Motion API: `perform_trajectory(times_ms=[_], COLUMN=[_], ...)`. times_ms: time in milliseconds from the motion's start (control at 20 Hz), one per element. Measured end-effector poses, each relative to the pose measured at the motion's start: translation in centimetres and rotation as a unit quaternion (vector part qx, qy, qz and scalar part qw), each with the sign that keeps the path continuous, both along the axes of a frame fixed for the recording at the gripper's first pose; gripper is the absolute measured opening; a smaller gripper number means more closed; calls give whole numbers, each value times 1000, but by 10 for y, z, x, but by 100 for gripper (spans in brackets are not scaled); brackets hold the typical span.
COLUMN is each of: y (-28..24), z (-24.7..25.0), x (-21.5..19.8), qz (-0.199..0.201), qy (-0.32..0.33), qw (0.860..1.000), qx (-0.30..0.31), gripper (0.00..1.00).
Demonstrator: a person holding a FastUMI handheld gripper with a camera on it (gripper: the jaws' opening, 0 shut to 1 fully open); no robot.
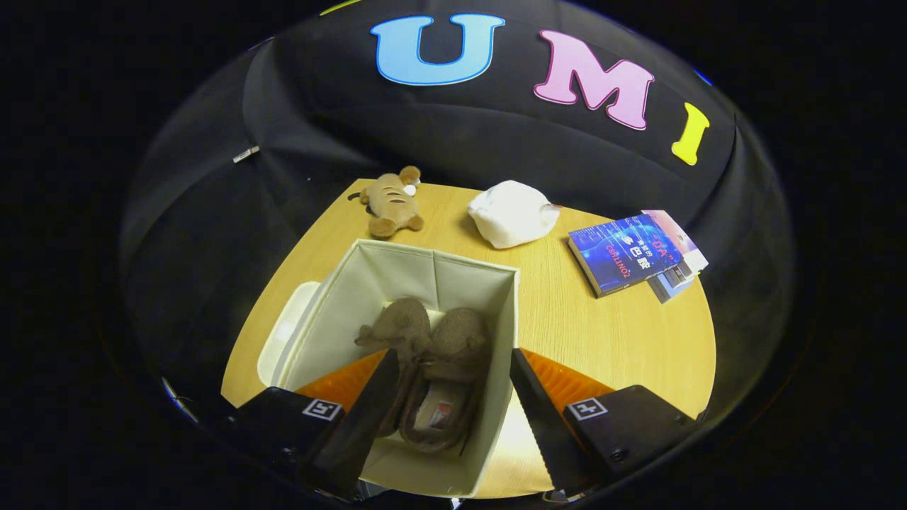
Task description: Open the storage box then place both shoes into the box .Put the left shoe in first, then the right shoe, with the right side of both shoes facing outward in a uniform manner.
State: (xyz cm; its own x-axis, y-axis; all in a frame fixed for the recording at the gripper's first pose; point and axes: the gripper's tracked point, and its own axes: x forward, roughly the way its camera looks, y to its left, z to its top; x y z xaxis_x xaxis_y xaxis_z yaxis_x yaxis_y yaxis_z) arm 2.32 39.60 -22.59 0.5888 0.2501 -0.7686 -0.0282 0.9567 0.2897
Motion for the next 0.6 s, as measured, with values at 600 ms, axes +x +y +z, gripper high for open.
perform_trajectory(times_ms=[600], y=[-169], z=[45], x=[15], qz=[-35], qy=[-170], qw=[985], qx=[-15], gripper=[98])
